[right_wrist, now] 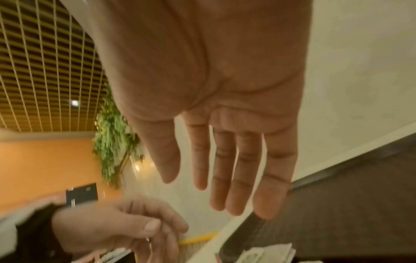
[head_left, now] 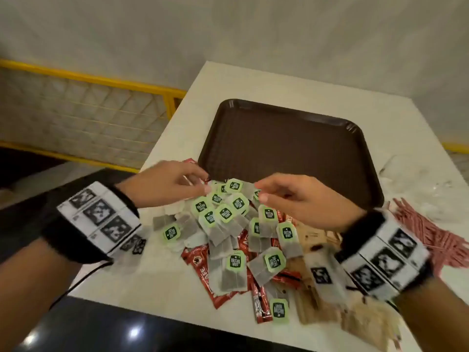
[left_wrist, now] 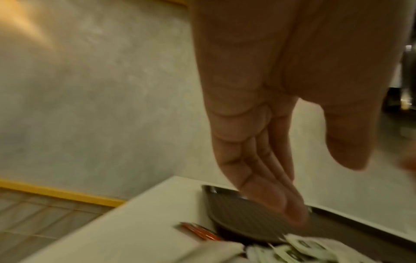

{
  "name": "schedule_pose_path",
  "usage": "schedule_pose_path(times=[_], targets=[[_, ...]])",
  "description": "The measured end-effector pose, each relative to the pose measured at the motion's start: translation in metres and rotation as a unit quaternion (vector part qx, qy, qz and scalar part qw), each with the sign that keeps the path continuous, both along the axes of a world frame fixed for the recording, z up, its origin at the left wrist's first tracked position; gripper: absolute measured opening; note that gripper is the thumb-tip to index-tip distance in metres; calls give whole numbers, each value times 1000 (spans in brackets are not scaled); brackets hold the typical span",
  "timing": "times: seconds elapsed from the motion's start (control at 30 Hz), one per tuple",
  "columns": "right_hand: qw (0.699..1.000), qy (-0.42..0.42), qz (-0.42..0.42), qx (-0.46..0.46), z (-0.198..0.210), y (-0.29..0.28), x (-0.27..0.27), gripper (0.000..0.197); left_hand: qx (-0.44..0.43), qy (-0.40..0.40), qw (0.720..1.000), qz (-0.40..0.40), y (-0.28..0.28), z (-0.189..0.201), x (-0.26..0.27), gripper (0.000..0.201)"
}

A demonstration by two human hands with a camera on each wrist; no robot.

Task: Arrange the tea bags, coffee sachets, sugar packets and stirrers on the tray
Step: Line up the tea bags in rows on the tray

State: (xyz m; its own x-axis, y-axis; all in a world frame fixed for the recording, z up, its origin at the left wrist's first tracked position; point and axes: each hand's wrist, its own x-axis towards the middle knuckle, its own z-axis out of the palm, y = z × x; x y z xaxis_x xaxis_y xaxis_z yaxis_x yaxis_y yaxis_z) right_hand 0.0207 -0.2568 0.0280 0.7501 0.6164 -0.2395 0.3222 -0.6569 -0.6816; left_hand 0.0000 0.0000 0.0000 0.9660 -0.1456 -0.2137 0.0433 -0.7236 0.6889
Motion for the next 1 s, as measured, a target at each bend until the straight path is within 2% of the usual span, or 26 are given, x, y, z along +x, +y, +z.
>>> schedule_pose_path(times=[0.07, 0.17, 0.27, 0.4, 0.57, 0.7, 0.83, 1.0], targets=[[995, -30, -3, -91, -13, 26, 18, 32, 101, 57, 991, -68, -20, -5, 12, 41], [975, -32, 9, -220, -31, 55, 32, 31, 162, 108, 975, -111, -41, -18, 19, 54], [964, -39, -2, -264, -41, 62, 35, 30, 185, 96, 973, -100, -47, -27, 22, 57], [959, -64, 7, -275, -46, 62, 34, 31, 194, 76, 974, -90, -58, -33, 20, 45], [968, -31, 6, -248, -52, 54, 42, 30, 171, 70, 981, -57, -57, -35, 23, 36], [987, 32, 9, -155, -46, 42, 51, 26, 126, 50, 990, -25, -49, -29, 24, 23], [994, 97, 8, -52, -32, 35, 60, 14, 6, 71, 997, 15, -32, -20, 26, 17], [987, 141, -61, 51, -5, 43, 85, 9, -151, 121, 980, 52, -6, 13, 50, 5]])
